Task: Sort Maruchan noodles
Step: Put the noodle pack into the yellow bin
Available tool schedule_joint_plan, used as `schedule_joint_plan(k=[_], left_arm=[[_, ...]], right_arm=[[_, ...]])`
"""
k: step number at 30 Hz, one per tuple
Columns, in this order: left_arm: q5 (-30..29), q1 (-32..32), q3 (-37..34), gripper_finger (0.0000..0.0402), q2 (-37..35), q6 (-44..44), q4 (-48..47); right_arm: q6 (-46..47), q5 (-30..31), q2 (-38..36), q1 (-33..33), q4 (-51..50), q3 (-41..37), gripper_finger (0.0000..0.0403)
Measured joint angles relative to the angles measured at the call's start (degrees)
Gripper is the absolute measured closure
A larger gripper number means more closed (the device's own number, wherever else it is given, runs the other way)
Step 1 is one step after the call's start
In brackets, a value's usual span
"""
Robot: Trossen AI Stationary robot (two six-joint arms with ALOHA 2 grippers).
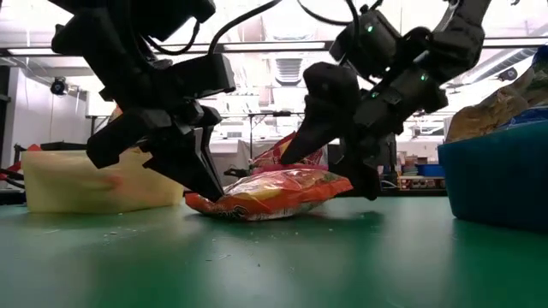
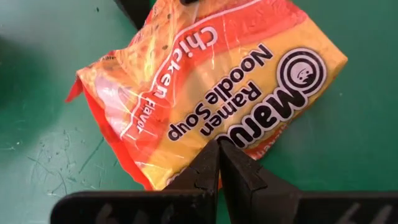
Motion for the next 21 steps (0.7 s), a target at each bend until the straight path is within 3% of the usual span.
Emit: schedule_joint_plan(k=[21], left_arm=[[-0.2,0.4,-3.7,0.0402,-0.1,-0.6,6.0]], right_arm=[[0.8,-5.8,7.1,-1.7,2.1,6.0,0.0078]])
